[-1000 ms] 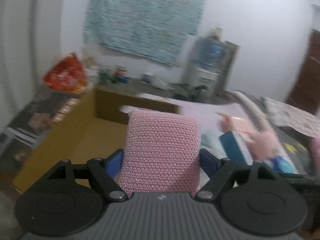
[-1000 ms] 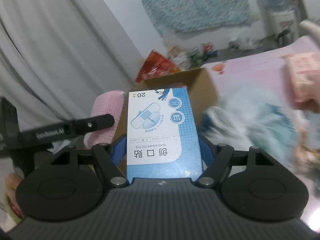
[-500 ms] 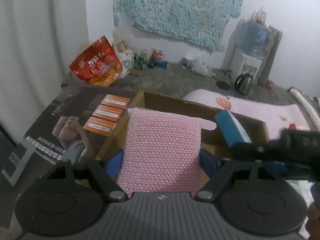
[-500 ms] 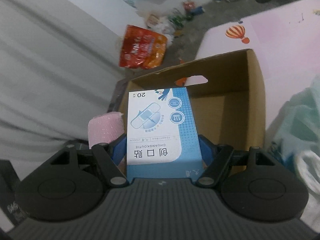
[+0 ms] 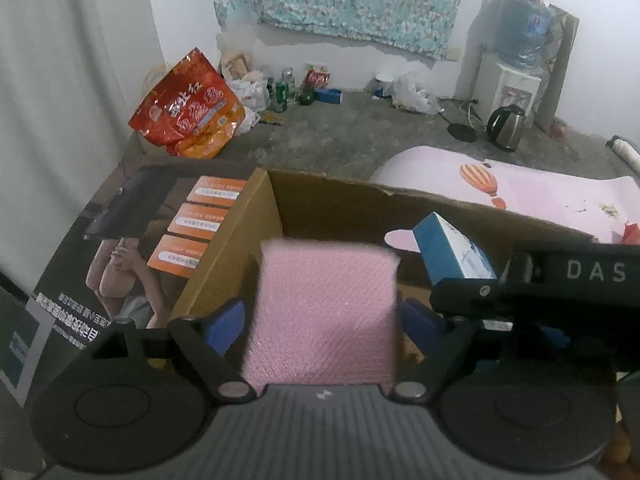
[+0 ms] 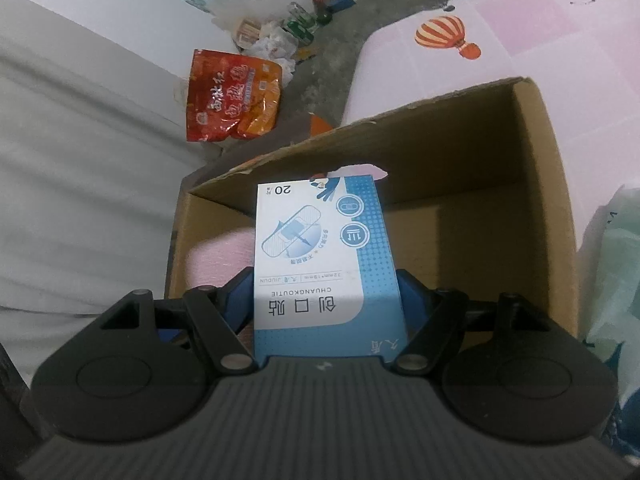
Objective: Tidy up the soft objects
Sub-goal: 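Carry the sponge into the cardboard box and open the left gripper while the right carries the blue box, then lower the blue bandage box into the cardboard box and open the right gripper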
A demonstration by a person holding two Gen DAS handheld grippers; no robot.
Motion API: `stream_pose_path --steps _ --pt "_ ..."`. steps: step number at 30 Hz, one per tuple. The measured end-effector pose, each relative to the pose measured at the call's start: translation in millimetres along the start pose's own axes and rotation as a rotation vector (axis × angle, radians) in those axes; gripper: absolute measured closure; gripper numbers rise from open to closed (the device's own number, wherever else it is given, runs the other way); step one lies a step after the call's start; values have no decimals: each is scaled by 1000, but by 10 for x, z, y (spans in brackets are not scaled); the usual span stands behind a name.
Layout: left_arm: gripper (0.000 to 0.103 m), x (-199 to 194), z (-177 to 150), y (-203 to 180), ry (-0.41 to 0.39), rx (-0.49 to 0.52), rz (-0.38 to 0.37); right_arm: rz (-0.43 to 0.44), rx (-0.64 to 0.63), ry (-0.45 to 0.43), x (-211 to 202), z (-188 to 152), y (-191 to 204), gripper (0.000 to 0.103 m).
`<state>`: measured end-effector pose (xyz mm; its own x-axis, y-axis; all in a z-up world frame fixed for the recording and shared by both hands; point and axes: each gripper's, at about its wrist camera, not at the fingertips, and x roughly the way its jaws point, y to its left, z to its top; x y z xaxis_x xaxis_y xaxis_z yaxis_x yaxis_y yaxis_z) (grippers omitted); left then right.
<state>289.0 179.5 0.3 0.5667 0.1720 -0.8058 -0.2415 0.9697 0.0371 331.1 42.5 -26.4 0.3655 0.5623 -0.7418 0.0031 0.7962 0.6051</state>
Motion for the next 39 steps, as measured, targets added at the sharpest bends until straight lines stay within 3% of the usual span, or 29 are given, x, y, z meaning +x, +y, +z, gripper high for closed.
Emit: stream_pose_path --steps 11,21,29,34,37,39 --pt "13 -56 22 192 35 -54 0 -52 -5 6 177 45 -22 29" --pt "13 -408 -79 477 -13 -106 3 -119 -19 40 314 20 -13 30" --pt "13 -643 -281 773 -12 -119 5 -67 -87 68 98 -114 112 30" --pt "14 -783 -482 990 -44 -124 39 12 -316 -60 -551 -285 286 30" --pt "14 -738 -573 1068 -26 -128 56 -60 -441 -171 -909 -334 257 30" --pt "14 -661 -624 1095 11 -137 42 -110 -460 -198 -1024 -312 163 31"
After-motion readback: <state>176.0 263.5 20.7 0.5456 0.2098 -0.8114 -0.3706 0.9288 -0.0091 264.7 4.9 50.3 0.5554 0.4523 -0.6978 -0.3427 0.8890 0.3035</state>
